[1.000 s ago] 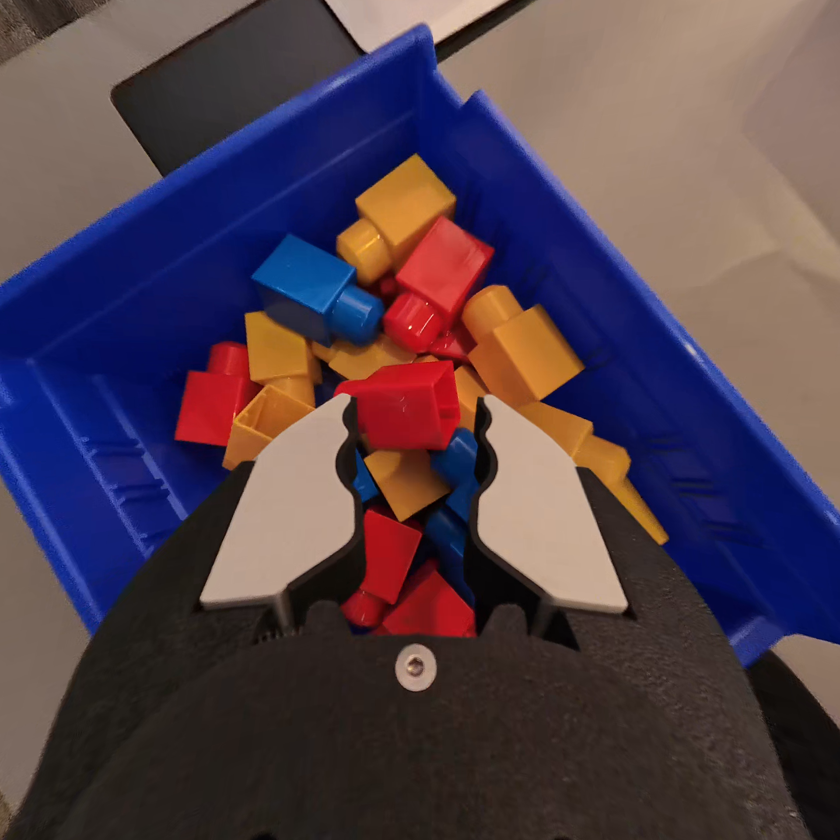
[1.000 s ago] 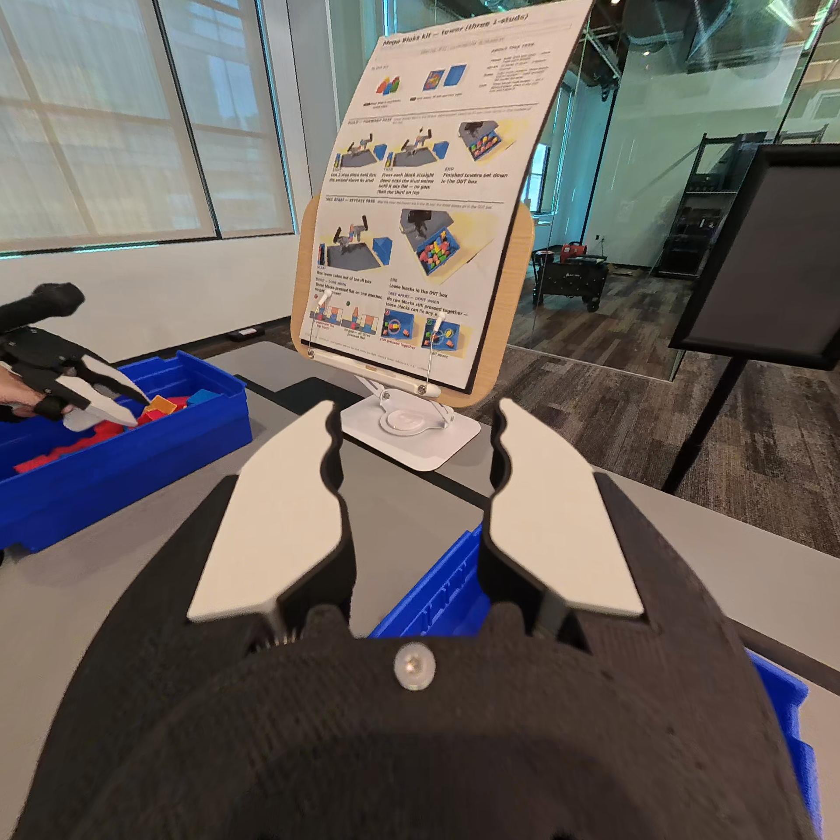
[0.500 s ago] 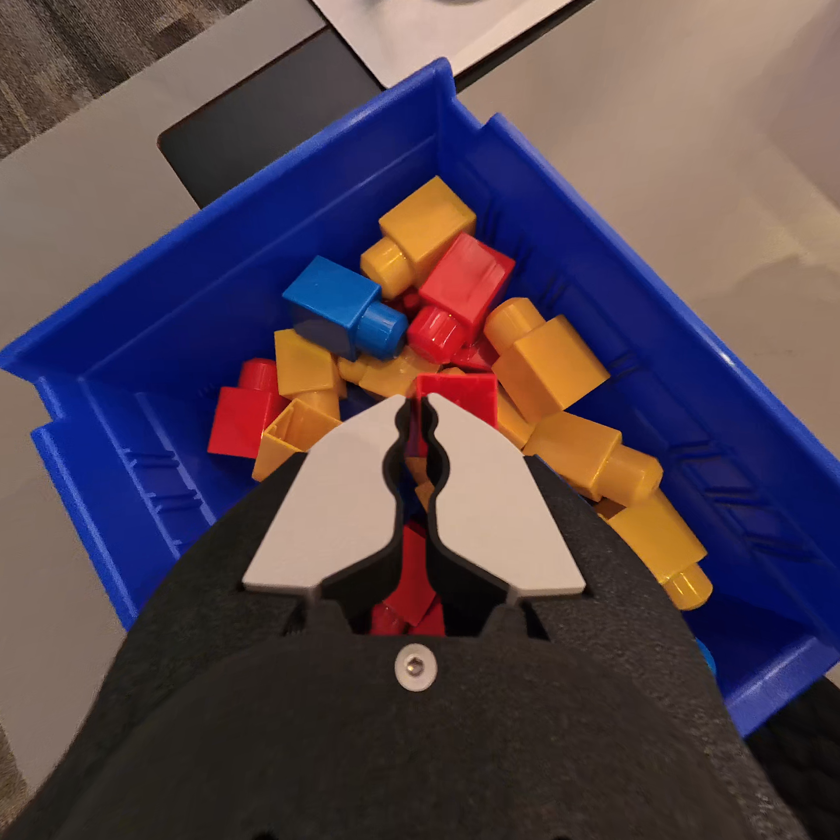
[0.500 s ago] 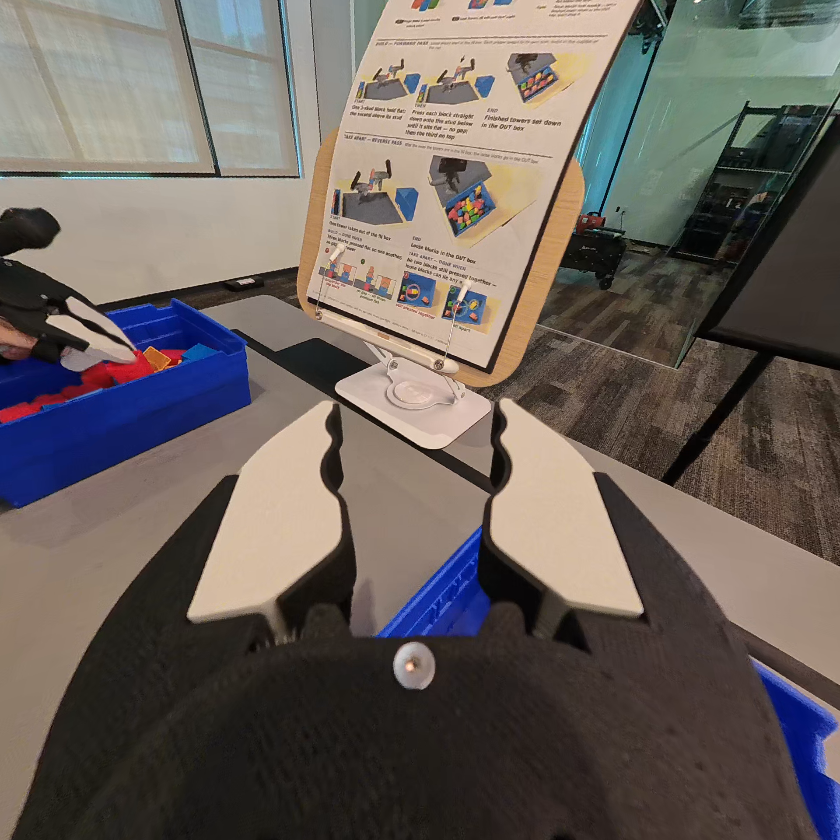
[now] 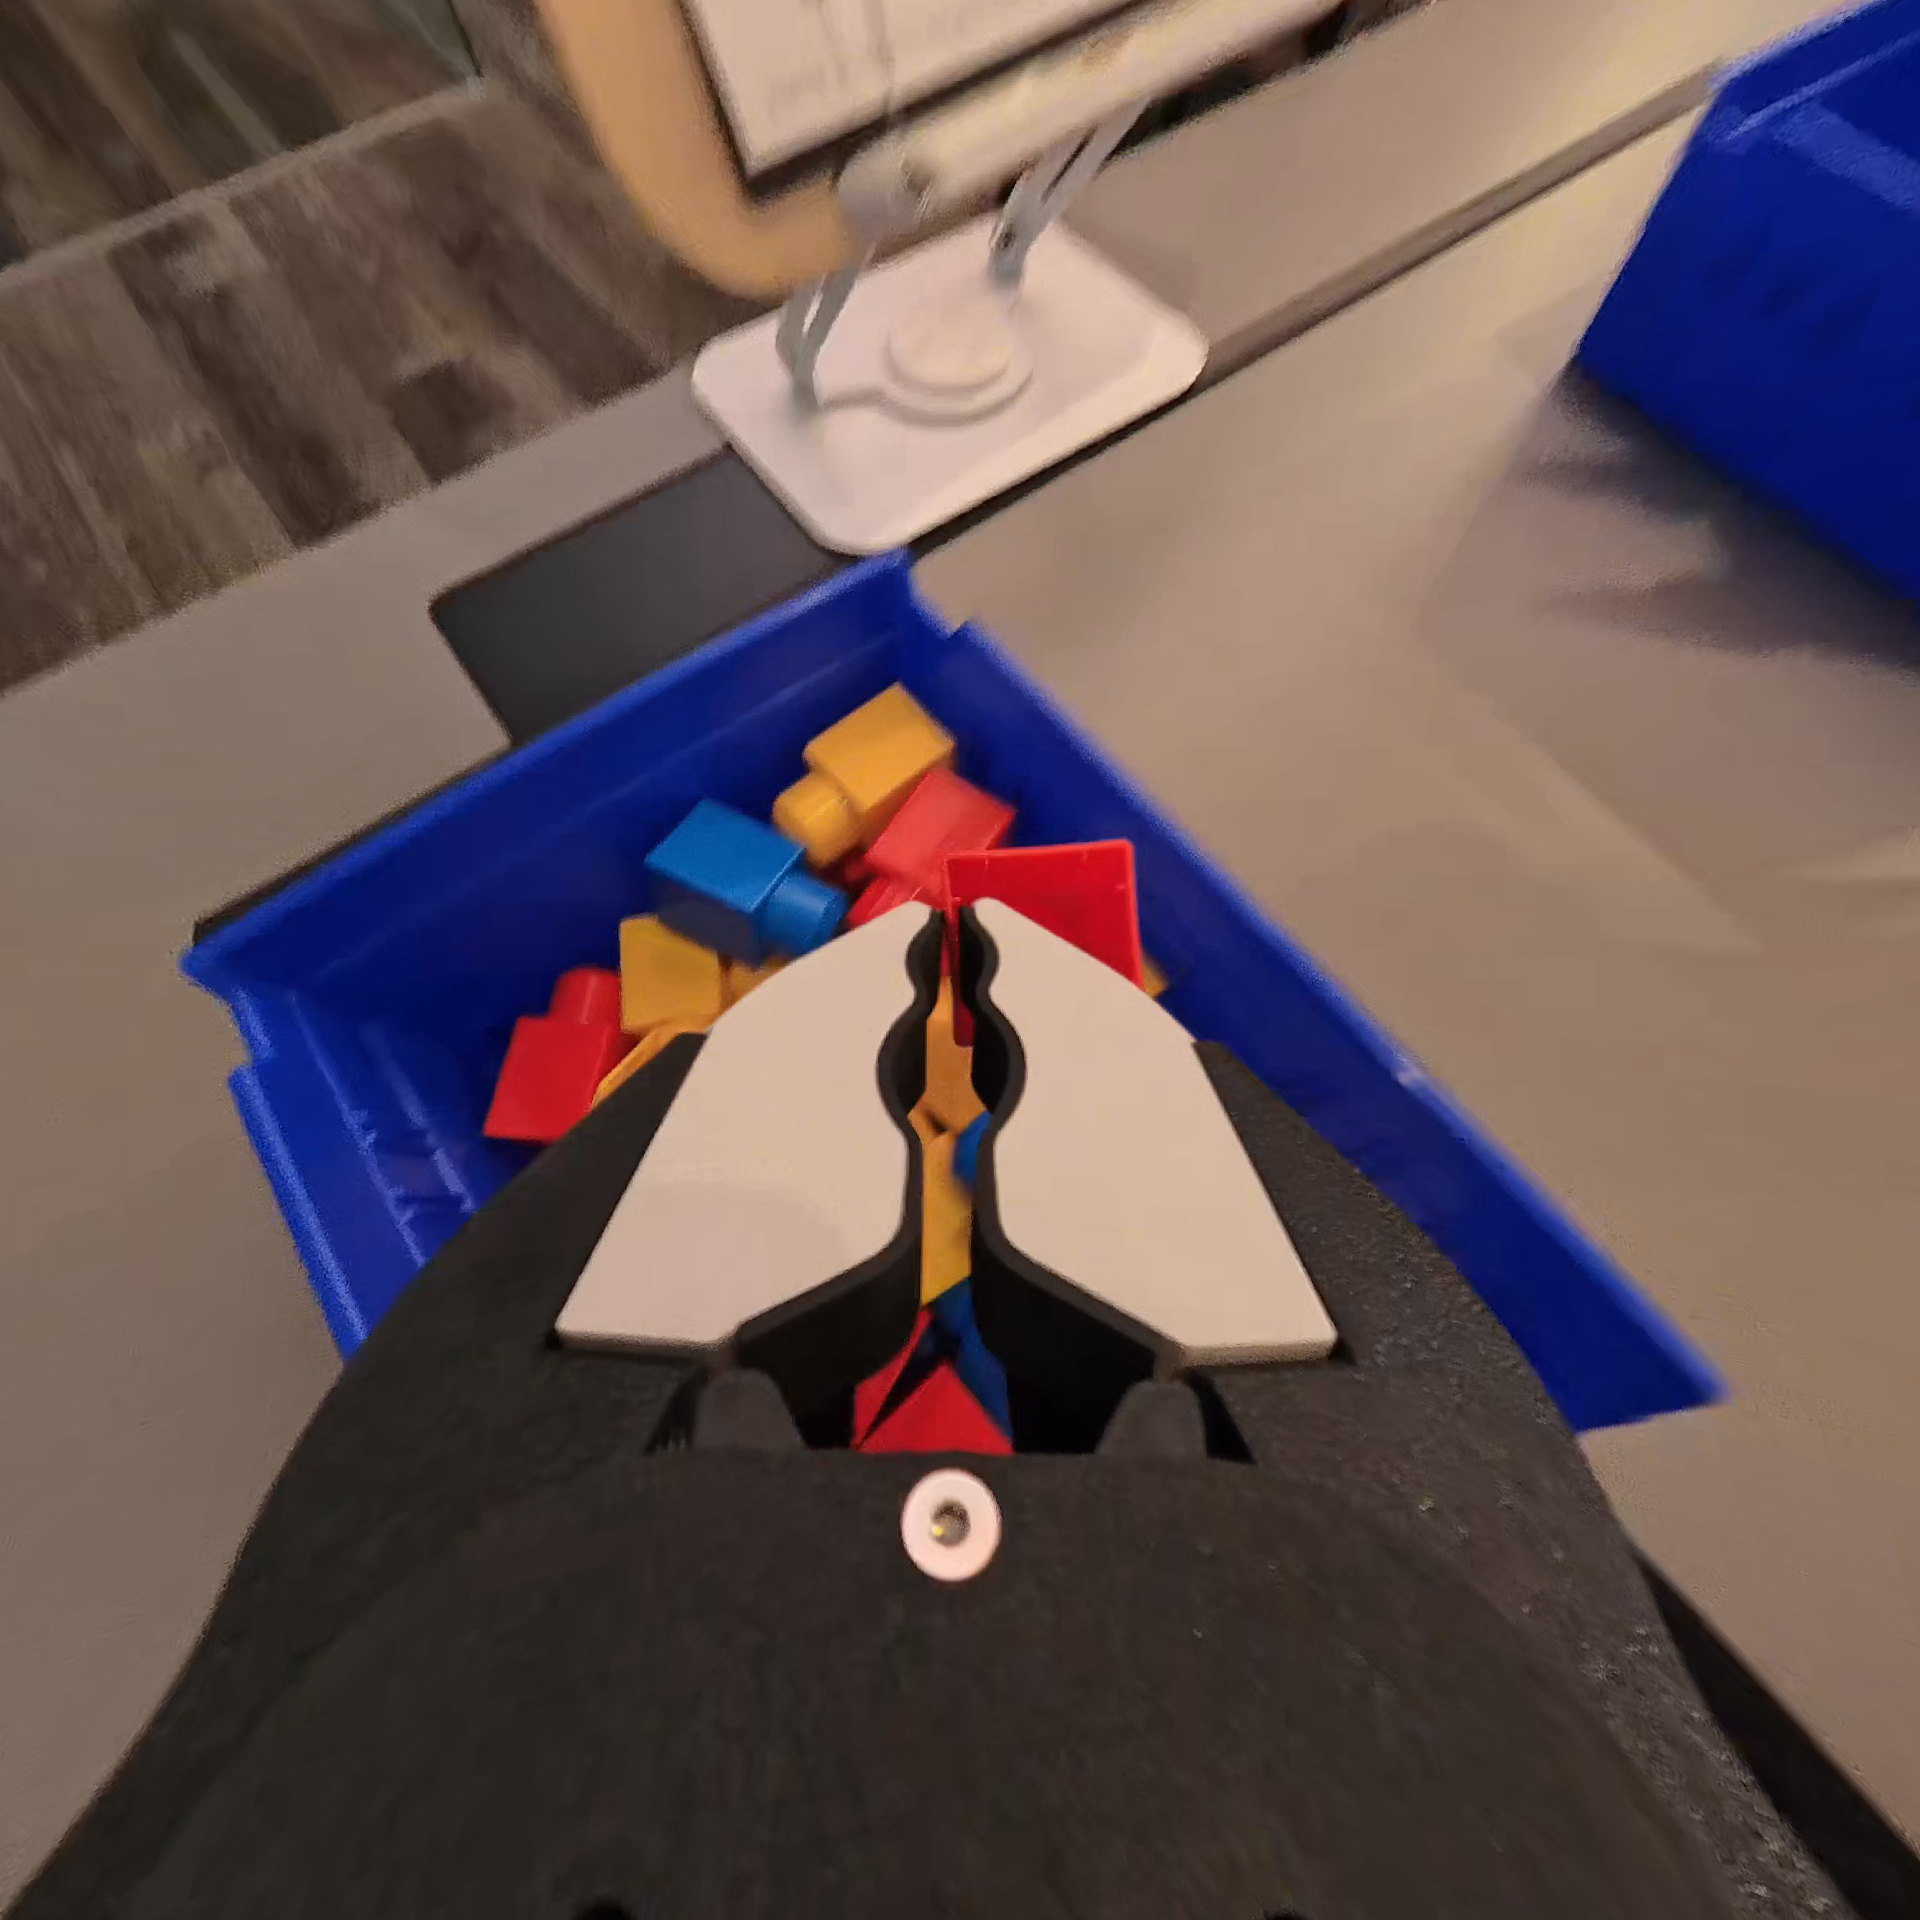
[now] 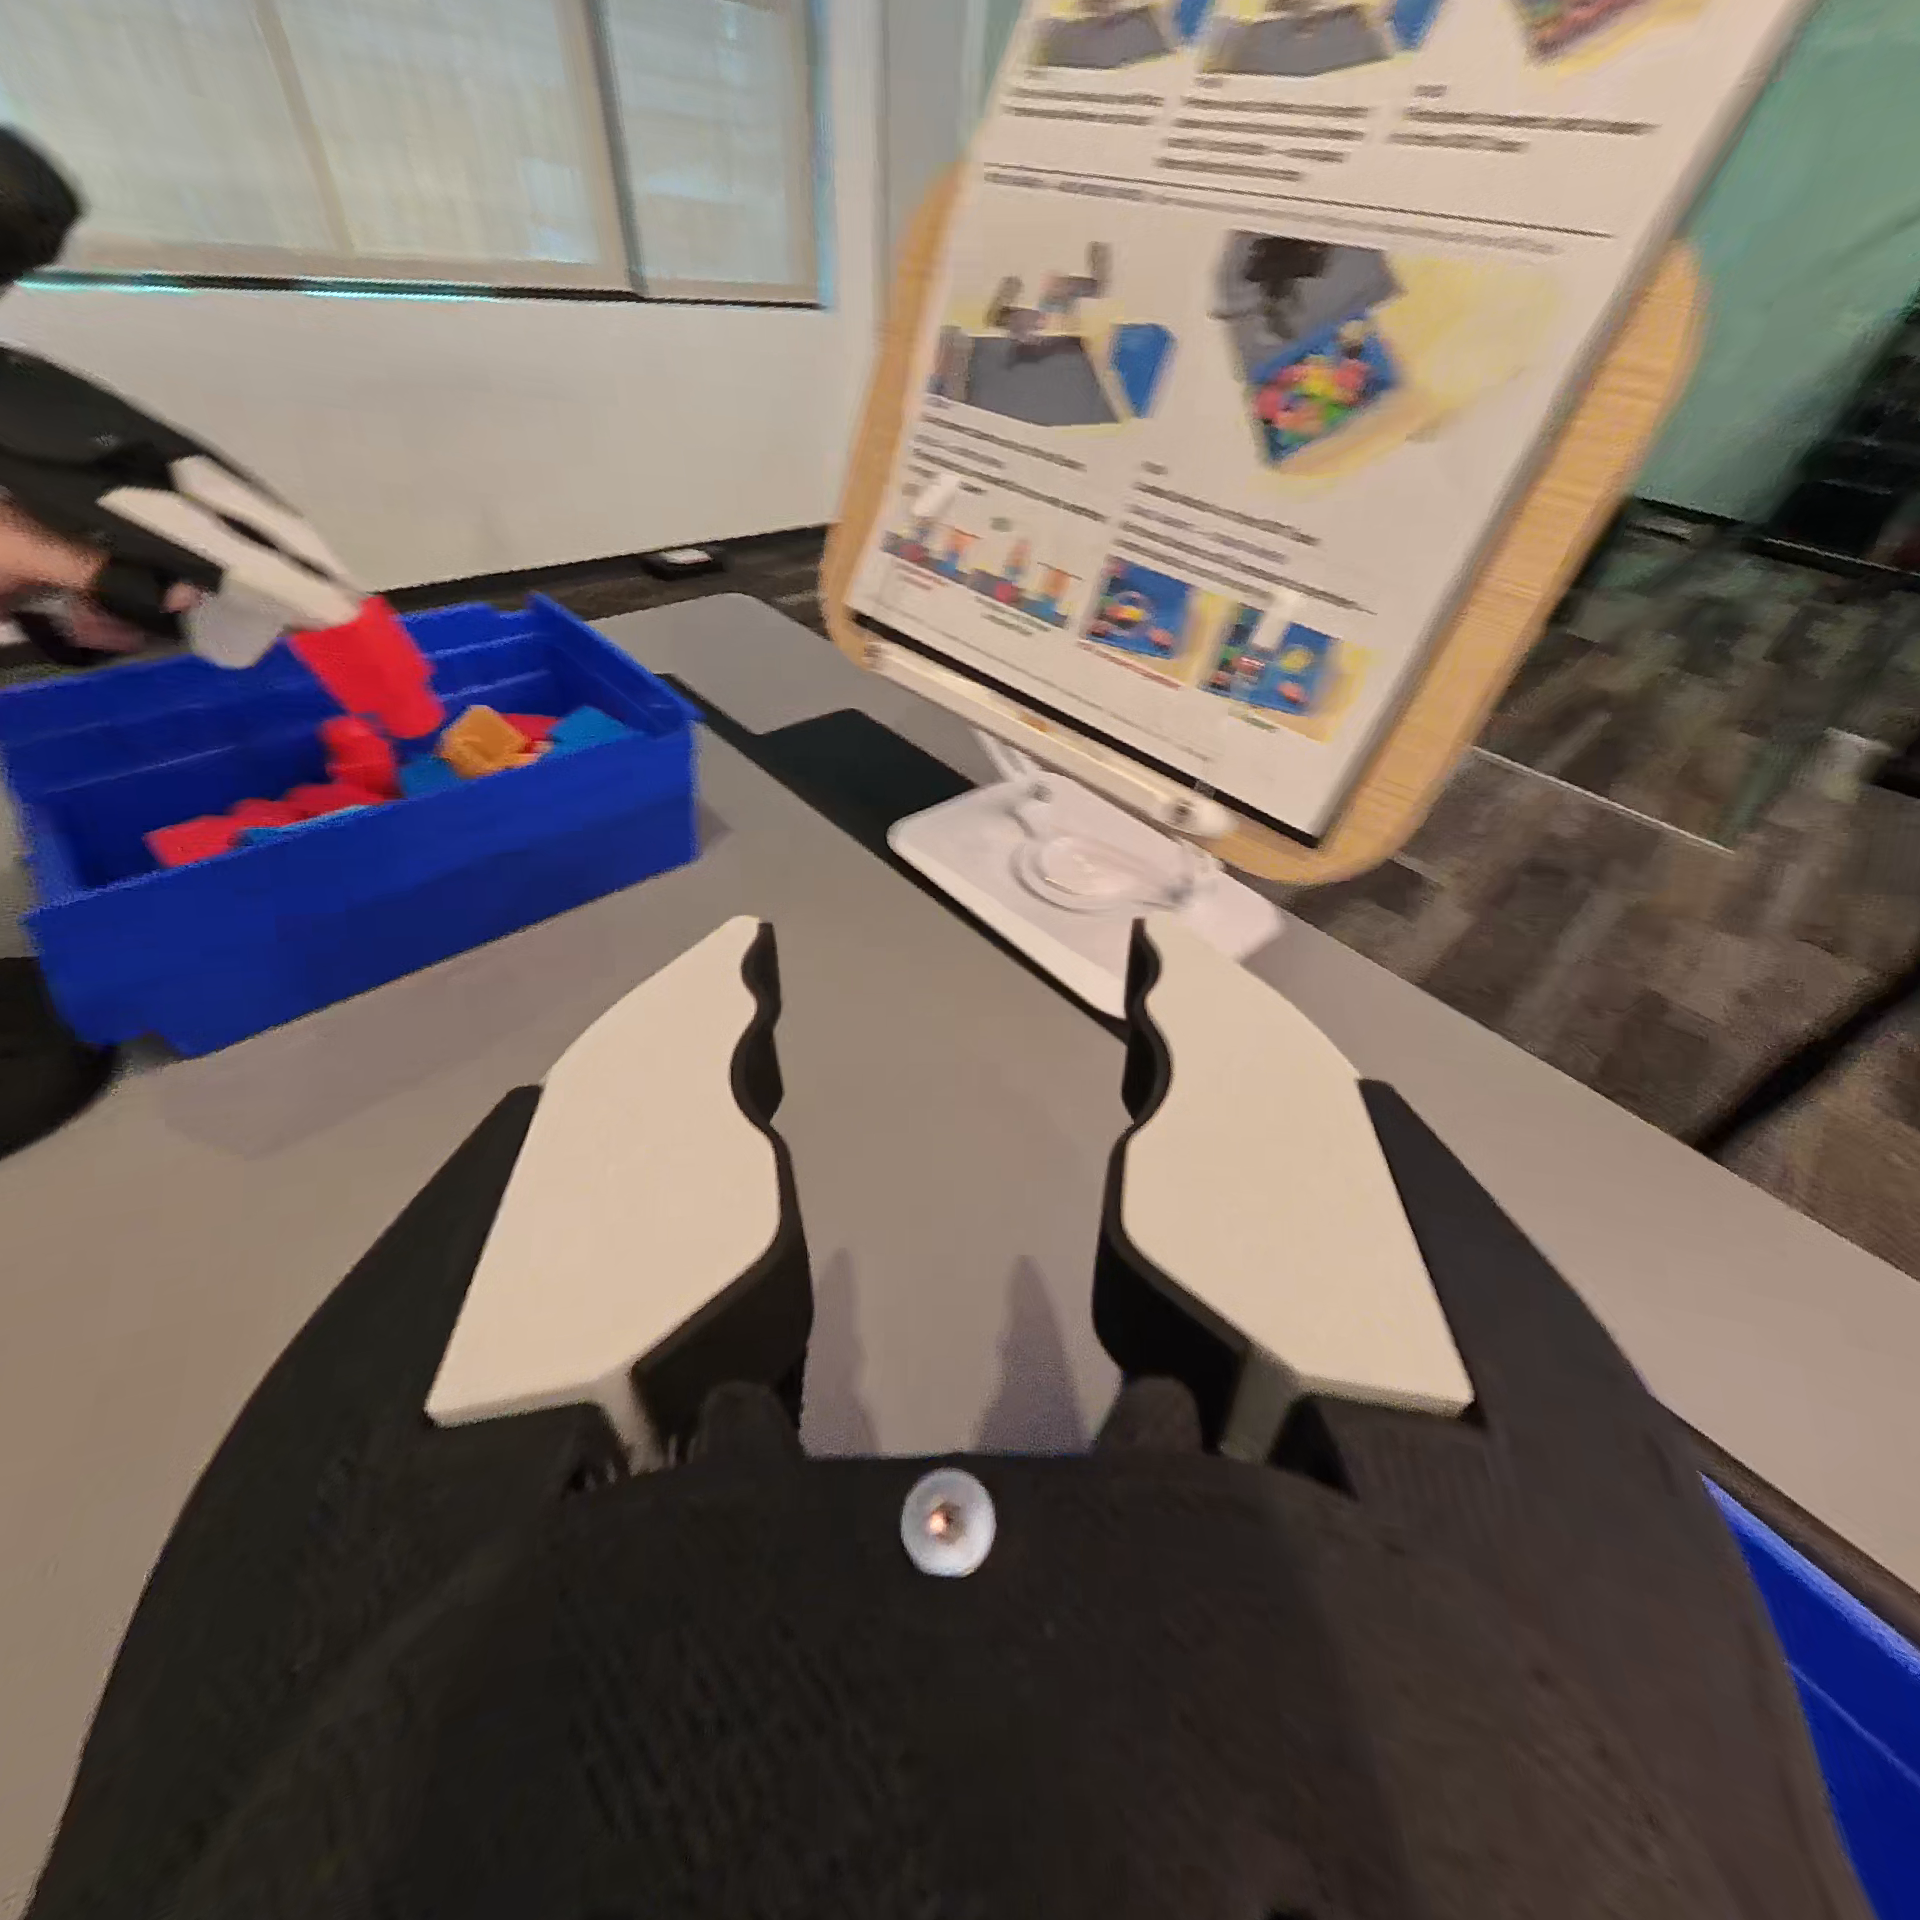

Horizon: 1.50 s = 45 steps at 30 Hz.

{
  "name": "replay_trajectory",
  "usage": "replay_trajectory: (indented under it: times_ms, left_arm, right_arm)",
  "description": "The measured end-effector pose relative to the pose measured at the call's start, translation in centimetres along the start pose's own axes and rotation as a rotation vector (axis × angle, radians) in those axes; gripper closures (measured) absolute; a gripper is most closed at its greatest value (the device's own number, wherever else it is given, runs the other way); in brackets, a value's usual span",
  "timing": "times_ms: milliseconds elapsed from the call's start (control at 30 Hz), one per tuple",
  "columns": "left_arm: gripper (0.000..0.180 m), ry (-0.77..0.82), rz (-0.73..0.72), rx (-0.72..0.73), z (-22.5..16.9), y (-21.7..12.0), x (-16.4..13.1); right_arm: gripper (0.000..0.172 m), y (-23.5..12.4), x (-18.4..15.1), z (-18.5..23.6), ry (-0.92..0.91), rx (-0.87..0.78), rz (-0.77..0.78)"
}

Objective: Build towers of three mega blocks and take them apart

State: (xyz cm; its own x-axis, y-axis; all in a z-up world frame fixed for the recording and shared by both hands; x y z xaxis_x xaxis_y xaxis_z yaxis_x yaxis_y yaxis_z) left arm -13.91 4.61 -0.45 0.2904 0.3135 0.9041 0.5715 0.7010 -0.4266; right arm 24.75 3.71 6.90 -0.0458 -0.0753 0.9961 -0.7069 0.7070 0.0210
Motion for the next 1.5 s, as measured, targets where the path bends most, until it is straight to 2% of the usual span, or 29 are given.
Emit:
replay_trajectory:
  times_ms: [33,200,267,333,433,533,667,833,867,900,933,1033,1133,1300,1433,1500]
  left_arm:
    - [0.178,0.000,-0.048,-0.028,-1.1,-0.5,1.4]
    - [0.178,-0.071,-0.321,-0.286,-9.3,-2.0,8.6]
    - [0.178,-0.104,-0.385,-0.423,-12.8,-2.3,10.3]
    - [0.178,-0.113,-0.390,-0.545,-15.7,-2.4,10.8]
    - [0.178,-0.112,-0.385,-0.690,-18.9,-2.6,11.0]
    - [0.178,-0.118,-0.387,-0.792,-21.0,-2.8,11.2]
    - [0.178,-0.099,-0.376,-0.834,-22.0,-2.8,10.9]
    - [0.178,-0.085,-0.372,-0.842,-21.8,-2.9,10.6]
    - [0.171,-0.083,-0.347,-0.843,-21.7,-3.0,10.3]
    - [0.159,-0.089,-0.318,-0.827,-21.3,-2.9,10.0]
    - [0.155,-0.087,-0.301,-0.800,-20.7,-2.9,9.7]
    - [0.144,-0.103,-0.286,-0.736,-18.3,-3.6,9.3]
    - [0.143,-0.095,-0.230,-0.632,-15.3,-4.4,7.8]
    - [0.140,0.023,-0.040,-0.424,-11.1,-5.0,3.5]
    - [0.140,0.075,0.137,-0.252,-7.5,-5.0,-0.2]
    - [0.140,0.062,0.241,-0.213,-6.3,-5.0,-2.2]
  right_arm:
    - [0.106,0.9,0.2,1.7,0.005,0.058,-0.016]
    - [0.099,5.2,0.4,14.4,-0.074,0.402,-0.103]
    - [0.099,6.2,-0.1,18.3,-0.098,0.475,-0.123]
    - [0.098,6.5,0.0,20.6,-0.071,0.524,-0.169]
    - [0.099,5.3,1.7,22.4,0.071,0.650,-0.297]
    - [0.102,5.0,2.2,22.3,0.243,0.714,-0.326]
    - [0.139,3.7,2.3,23.3,0.356,0.891,-0.330]
    - [0.141,3.7,2.2,23.2,0.422,0.918,-0.311]
    - [0.141,3.8,1.9,23.1,0.419,0.918,-0.284]
    - [0.141,4.0,1.5,23.0,0.403,0.914,-0.232]
    - [0.142,4.2,0.9,22.7,0.380,0.899,-0.160]
    - [0.141,4.4,-2.9,20.4,0.224,0.778,0.175]
    - [0.141,3.3,-7.8,16.5,0.047,0.582,0.530]
    - [0.141,0.0,-15.0,11.1,-0.035,0.347,1.034]
    - [0.141,-1.5,-17.7,9.4,-0.042,0.277,1.258]
    - [0.141,-2.8,-18.4,8.3,-0.067,0.230,1.398]
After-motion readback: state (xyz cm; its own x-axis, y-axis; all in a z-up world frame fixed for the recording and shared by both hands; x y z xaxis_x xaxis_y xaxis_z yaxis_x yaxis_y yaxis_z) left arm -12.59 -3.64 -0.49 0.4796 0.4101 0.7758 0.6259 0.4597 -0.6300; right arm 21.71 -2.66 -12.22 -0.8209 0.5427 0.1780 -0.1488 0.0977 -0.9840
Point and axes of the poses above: each gripper's, where its closed fingertips meet, y out along the fingers, x out of its top, z = x × y across the jaws, the point moved 1 cm from there along -y, back along the fingers, and after that the axes turned 10 degrees about -z, right-handed, at the moved point
